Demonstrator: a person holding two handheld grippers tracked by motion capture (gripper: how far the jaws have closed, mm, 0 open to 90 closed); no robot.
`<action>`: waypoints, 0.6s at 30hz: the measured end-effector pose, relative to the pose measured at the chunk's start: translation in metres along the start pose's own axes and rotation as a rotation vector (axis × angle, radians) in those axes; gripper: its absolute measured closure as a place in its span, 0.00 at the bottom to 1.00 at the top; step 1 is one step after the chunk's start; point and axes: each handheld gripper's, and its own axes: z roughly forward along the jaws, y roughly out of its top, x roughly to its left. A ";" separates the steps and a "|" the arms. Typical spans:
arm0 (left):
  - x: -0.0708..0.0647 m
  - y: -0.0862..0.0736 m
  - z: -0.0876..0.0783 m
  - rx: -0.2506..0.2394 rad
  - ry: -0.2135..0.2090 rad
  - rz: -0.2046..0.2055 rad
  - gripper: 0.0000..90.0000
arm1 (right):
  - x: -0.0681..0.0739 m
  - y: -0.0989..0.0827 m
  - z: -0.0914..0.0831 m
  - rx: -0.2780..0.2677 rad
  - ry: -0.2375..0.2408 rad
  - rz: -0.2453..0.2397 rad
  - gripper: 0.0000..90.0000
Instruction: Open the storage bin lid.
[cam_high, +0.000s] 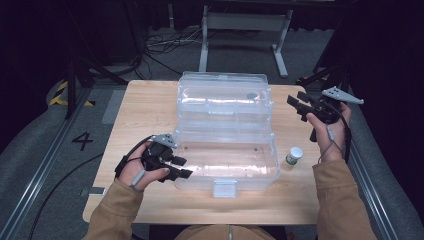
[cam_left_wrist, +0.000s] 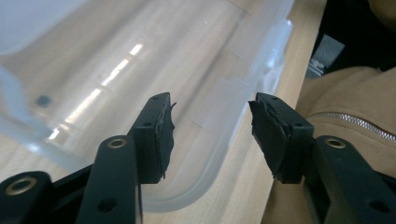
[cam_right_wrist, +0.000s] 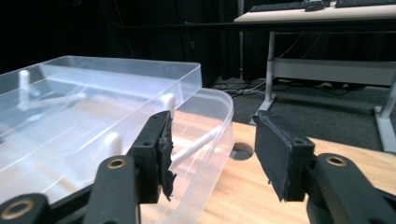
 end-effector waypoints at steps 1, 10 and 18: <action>0.002 0.000 -0.003 -0.023 0.014 -0.008 0.50 | 0.000 -0.001 -0.003 0.001 0.005 0.006 0.51; 0.010 -0.003 -0.022 -0.112 0.089 -0.028 0.43 | -0.005 -0.008 -0.021 0.081 0.026 -0.035 0.50; 0.018 -0.004 -0.026 -0.121 0.128 -0.051 0.43 | -0.007 -0.009 -0.031 0.082 0.030 -0.032 0.45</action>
